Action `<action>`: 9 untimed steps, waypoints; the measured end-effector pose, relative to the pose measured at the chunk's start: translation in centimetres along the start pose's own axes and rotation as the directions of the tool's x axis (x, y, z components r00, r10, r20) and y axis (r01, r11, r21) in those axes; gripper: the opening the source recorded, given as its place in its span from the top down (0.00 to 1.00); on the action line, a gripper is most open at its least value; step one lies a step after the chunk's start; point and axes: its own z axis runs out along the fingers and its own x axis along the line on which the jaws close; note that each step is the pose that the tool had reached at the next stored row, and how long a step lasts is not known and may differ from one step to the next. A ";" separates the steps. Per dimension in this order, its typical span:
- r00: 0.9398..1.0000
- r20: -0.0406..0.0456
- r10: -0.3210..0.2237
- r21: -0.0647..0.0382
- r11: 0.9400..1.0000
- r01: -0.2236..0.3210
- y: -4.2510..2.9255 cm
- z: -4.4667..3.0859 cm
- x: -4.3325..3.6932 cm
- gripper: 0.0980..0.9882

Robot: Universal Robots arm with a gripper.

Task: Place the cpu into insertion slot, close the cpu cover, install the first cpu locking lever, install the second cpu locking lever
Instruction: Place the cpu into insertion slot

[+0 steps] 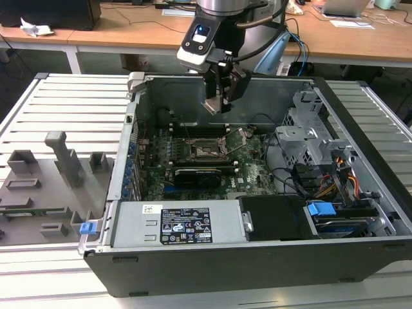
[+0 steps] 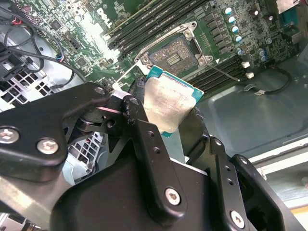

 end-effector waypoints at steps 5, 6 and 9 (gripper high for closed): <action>1.000 0.000 0.004 0.000 1.000 -0.004 -0.01 0.06 0.00 0.52; 1.000 0.000 0.005 0.000 1.000 -0.005 -0.01 0.07 0.00 0.52; 1.000 0.001 0.007 0.000 1.000 -0.007 -0.01 0.12 0.00 0.52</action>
